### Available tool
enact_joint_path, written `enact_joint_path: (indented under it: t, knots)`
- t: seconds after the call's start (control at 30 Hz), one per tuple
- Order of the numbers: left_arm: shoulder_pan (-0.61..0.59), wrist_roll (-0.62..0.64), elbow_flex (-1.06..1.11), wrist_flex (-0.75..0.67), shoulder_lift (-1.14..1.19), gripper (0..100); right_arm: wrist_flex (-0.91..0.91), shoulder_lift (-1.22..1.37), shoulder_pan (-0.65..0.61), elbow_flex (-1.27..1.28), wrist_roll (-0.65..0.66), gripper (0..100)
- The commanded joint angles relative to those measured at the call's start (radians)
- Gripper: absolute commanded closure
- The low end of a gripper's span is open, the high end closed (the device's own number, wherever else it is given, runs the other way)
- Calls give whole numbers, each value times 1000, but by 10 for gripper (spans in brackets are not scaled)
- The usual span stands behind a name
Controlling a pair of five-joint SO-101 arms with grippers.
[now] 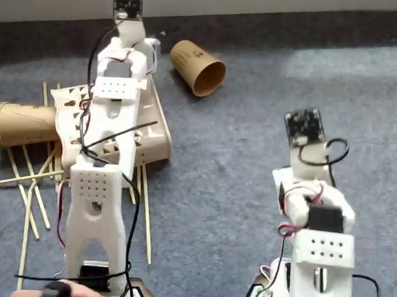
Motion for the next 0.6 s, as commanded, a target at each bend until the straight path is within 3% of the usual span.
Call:
enact_joint_path:
  t: [0.0, 0.3, 0.43, 0.57]
  knots:
    - [74, 9, -608, 104, 323, 832, -48, -266, -27, 269, 9, 986]
    - [197, 63, -423, 103, 265, 832, -25, -634, -107, 470, 9, 986]
    - [231, 64, -407, 269, 214, 832, -27, -664, -108, 487, 11, 986]
    - [234, 63, -479, 531, 156, 832, -31, -662, -108, 492, 11, 986]
